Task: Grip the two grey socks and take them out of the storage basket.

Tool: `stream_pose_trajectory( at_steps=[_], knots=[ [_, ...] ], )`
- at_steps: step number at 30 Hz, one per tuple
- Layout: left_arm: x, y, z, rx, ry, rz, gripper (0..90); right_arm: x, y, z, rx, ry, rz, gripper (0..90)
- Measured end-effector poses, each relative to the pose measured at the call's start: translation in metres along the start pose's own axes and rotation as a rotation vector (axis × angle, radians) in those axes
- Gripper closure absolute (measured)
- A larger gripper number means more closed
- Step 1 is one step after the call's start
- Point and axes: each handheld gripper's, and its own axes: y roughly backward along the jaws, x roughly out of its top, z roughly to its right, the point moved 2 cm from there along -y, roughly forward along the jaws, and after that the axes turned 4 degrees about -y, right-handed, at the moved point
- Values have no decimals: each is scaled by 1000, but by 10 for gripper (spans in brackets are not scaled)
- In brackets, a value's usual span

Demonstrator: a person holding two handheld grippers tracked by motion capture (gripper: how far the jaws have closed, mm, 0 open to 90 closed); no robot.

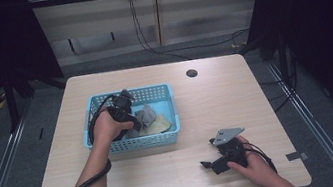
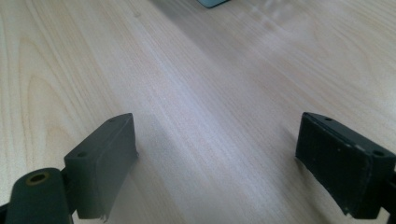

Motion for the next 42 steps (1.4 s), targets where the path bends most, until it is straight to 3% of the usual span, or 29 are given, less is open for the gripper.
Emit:
stream_pose_trajectory(
  at_steps=[3, 4, 5, 6, 7, 8, 13, 21, 27, 33, 42],
  knots=[
    [0, -5, -1, -12, 8, -14, 365, 0, 0, 0, -1, 0, -2, 118],
    [-1, -7, -1, -17, 2, -25, 475, 0, 0, 0, 0, 0, -2, 118],
    [-1, -7, -1, -17, 2, -25, 542, 0, 0, 0, 0, 0, -2, 118],
    [0, -8, -1, -18, 13, -31, 542, 0, 0, 0, 0, 0, -2, 118],
    [0, -8, 0, -26, 18, -42, 608, 0, 0, 0, 0, 0, -2, 118],
    [1, -7, 1, -19, -3, -53, 703, 0, 0, 0, 0, 0, -2, 118],
    [4, 1, 1, -12, -13, -64, 792, 0, 0, 0, 0, 0, -3, 118],
    [3, 25, -4, -50, 1, -66, 816, 0, 0, 0, -1, 2, -1, 118],
    [4, 39, -1, -90, -11, -72, 815, 0, 0, 0, 0, 2, 0, 118],
    [6, 49, 3, -85, -33, -103, 815, 0, 0, 0, -1, 2, 0, 118],
    [15, 77, 10, -85, -60, -95, 816, 0, 0, 0, 0, 2, 2, 118]
  ],
)
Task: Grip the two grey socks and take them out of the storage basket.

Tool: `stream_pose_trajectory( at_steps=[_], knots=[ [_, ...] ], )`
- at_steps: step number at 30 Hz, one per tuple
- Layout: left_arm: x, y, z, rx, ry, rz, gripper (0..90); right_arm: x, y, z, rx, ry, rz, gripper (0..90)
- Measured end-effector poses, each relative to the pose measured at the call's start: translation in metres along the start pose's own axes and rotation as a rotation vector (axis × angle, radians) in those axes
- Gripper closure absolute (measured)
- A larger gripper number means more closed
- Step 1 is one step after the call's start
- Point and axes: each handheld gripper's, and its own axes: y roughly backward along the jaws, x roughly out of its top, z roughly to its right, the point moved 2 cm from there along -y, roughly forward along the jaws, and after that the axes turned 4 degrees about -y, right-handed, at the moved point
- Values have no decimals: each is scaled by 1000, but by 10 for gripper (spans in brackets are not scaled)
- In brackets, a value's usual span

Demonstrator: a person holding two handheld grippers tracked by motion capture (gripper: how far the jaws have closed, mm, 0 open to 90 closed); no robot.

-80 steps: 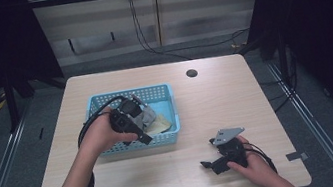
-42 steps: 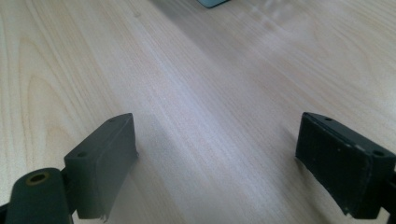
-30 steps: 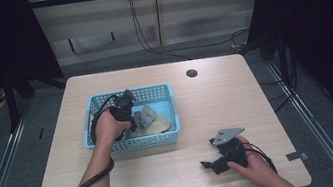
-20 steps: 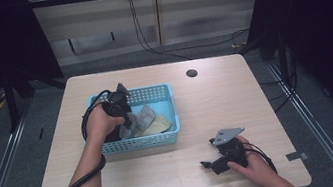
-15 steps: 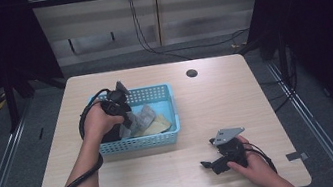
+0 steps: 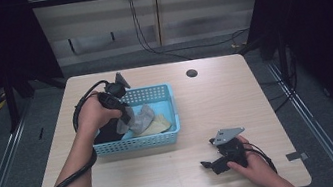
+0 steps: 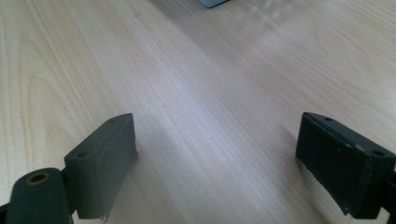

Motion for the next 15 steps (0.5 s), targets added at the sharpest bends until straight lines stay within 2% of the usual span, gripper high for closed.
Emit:
stream_pose_trajectory(
  at_steps=[10, 15],
  knots=[
    [3, 18, 9, -14, -10, 10, 815, 0, 0, 0, -1, 0, 0, 118],
    [4, 20, 11, -19, -15, 3, 815, 0, 0, 0, -1, 0, 0, 117]
  ],
)
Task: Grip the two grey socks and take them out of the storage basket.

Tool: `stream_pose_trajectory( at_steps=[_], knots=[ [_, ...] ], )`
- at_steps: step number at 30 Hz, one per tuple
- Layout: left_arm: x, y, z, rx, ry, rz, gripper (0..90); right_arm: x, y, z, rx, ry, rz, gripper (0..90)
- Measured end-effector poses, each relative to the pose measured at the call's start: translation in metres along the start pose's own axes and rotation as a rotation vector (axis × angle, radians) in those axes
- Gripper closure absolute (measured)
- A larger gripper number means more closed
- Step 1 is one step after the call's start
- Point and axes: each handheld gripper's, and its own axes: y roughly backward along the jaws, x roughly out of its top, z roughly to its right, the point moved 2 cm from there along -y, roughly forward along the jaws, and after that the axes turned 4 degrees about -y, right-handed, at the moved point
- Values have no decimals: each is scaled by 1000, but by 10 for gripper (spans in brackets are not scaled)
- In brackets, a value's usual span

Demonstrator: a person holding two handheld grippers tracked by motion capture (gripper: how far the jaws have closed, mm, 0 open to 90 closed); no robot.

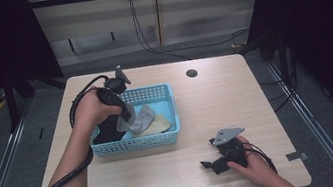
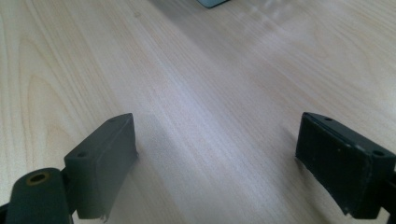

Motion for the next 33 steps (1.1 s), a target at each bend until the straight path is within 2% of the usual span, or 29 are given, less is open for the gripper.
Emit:
stream_pose_trajectory(
  at_steps=[4, 11, 17, 23, 25, 28, 31, 33],
  knots=[
    [0, 1, 3, -7, 5, -3, 815, 0, 0, 0, 0, 0, 0, 118],
    [1, 7, 13, -39, -24, 9, 815, 0, 0, 0, 0, 0, 0, 118],
    [4, 8, 32, -61, -84, -11, 815, 0, 0, 0, 0, 0, 0, 117],
    [5, 4, 45, -88, -115, -11, 815, 0, 0, 0, 0, 0, 0, 118],
    [5, 4, 52, -98, -142, -13, 815, 0, 0, 0, 0, 0, 0, 117],
    [4, 3, 58, -100, -151, -11, 816, 0, 0, 0, 0, 0, 0, 117],
    [1, 2, 70, -114, -181, -9, 815, 0, 0, 0, -1, 1, -2, 118],
    [0, 1, 72, -118, -194, -14, 815, 0, 0, 0, 0, 0, 0, 118]
  ],
)
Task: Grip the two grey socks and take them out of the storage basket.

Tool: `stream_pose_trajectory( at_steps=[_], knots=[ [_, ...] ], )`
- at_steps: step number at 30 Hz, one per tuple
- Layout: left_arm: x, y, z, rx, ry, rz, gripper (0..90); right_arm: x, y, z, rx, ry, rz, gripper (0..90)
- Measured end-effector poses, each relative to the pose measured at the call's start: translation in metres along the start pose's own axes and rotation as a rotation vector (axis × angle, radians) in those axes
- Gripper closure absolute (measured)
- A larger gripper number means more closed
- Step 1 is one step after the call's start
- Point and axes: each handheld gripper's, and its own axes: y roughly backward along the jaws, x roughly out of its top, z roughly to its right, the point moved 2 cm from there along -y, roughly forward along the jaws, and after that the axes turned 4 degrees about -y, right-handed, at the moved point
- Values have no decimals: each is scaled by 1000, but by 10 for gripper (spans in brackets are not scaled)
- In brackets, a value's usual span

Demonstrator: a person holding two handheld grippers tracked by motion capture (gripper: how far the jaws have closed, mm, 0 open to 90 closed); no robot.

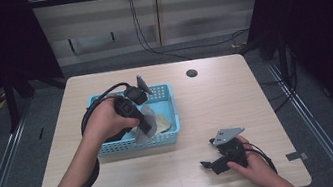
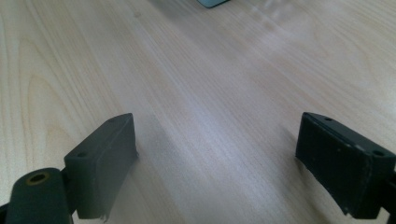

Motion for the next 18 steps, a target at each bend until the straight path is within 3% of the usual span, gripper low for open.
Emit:
stream_pose_trajectory(
  at_steps=[4, 10, 12, 16, 18],
  knots=[
    [0, -11, 13, -16, -27, 12, 815, 0, 0, 0, 0, 0, 0, 118],
    [-1, -30, 20, -32, -53, -2, 812, 0, 0, 0, 0, 1, 1, 118],
    [-2, -34, 21, -32, -45, 0, 812, 0, 0, 0, -1, 1, 0, 117],
    [-1, -46, 25, -38, -74, -10, 809, 0, 0, 0, 0, 1, 0, 117],
    [-1, -49, 26, -41, -66, -8, 808, 0, 0, 0, -1, 1, 0, 117]
  ],
)
